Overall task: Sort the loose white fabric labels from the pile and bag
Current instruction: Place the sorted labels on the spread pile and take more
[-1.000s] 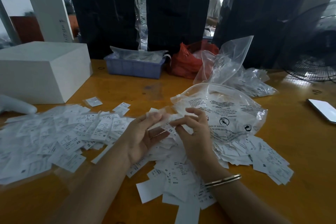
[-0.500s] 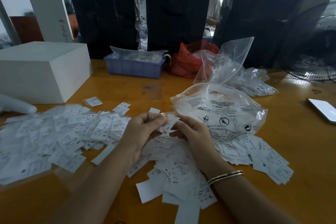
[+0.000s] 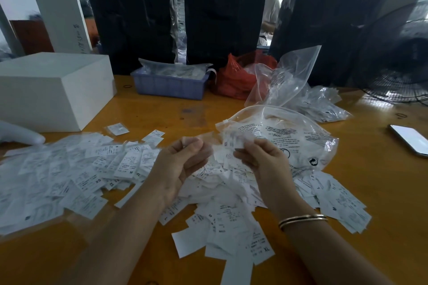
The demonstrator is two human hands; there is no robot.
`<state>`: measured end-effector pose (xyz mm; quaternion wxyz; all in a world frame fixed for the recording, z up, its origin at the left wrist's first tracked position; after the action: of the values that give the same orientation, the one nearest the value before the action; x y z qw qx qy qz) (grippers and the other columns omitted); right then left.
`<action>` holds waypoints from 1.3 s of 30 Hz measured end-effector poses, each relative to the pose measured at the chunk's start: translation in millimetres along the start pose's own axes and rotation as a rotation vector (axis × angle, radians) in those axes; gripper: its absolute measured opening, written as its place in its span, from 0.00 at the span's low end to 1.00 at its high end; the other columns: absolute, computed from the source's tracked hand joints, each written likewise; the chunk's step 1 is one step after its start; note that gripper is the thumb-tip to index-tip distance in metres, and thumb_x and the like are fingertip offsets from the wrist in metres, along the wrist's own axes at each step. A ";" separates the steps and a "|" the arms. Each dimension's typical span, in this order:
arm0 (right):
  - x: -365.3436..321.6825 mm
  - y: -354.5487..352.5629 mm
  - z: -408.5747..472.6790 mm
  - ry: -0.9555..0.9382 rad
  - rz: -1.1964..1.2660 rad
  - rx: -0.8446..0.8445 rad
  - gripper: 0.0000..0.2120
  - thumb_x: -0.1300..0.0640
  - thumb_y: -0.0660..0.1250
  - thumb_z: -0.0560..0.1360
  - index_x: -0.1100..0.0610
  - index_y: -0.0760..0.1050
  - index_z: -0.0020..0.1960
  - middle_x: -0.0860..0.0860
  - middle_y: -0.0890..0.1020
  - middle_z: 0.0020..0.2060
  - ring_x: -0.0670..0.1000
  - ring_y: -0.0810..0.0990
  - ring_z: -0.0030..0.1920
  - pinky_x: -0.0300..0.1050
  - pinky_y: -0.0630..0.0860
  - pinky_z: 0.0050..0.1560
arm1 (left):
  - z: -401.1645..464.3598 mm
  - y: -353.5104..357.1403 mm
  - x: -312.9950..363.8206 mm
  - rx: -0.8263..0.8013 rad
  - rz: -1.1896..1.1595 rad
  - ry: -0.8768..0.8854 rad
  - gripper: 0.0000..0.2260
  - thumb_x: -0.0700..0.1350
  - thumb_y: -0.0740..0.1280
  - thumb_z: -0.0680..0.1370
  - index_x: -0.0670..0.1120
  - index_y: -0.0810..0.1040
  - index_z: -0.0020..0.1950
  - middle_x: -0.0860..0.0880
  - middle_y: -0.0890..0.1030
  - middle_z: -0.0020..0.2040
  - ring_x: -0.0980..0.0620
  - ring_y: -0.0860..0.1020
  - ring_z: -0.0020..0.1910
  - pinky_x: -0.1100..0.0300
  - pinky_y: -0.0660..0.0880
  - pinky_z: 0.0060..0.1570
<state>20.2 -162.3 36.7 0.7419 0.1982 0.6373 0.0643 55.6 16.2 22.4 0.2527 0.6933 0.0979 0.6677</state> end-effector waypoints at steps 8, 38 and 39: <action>-20.1 16.6 -11.4 -0.172 0.040 -0.052 0.02 0.56 0.71 0.66 0.50 0.82 0.35 0.57 0.85 0.39 0.54 0.85 0.38 0.38 0.79 0.40 | 0.1 0.1 0.9 -0.012 -0.088 -0.024 0.04 0.46 0.71 0.66 0.47 0.85 0.35 0.45 0.86 0.44 0.48 0.84 0.46 0.60 0.80 0.41; -5.0 27.1 -12.2 -0.304 -0.568 -0.155 0.15 0.65 0.67 0.75 0.45 0.75 0.53 0.46 0.84 0.35 0.45 0.83 0.36 0.36 0.79 0.40 | -2.0 0.3 0.6 0.021 0.066 0.024 0.04 0.45 0.73 0.63 0.51 0.84 0.37 0.44 0.85 0.43 0.50 0.84 0.41 0.63 0.79 0.37; -4.2 27.9 -12.6 -0.313 -0.598 -0.144 0.16 0.63 0.67 0.75 0.44 0.74 0.55 0.45 0.84 0.35 0.44 0.83 0.36 0.35 0.78 0.41 | -2.2 0.3 0.1 0.032 0.102 0.028 0.05 0.45 0.73 0.63 0.52 0.84 0.37 0.45 0.85 0.43 0.51 0.84 0.41 0.64 0.78 0.37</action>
<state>11.6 -135.6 49.7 0.8287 -0.0426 0.5395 -0.1425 53.4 16.4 22.6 0.2057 0.6921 0.0765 0.6876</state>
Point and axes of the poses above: each hand's wrist, its own z-axis towards the middle knuckle, its own y-axis out of the palm, x = y × z, the point moved 7 cm from there along z, towards the middle knuckle
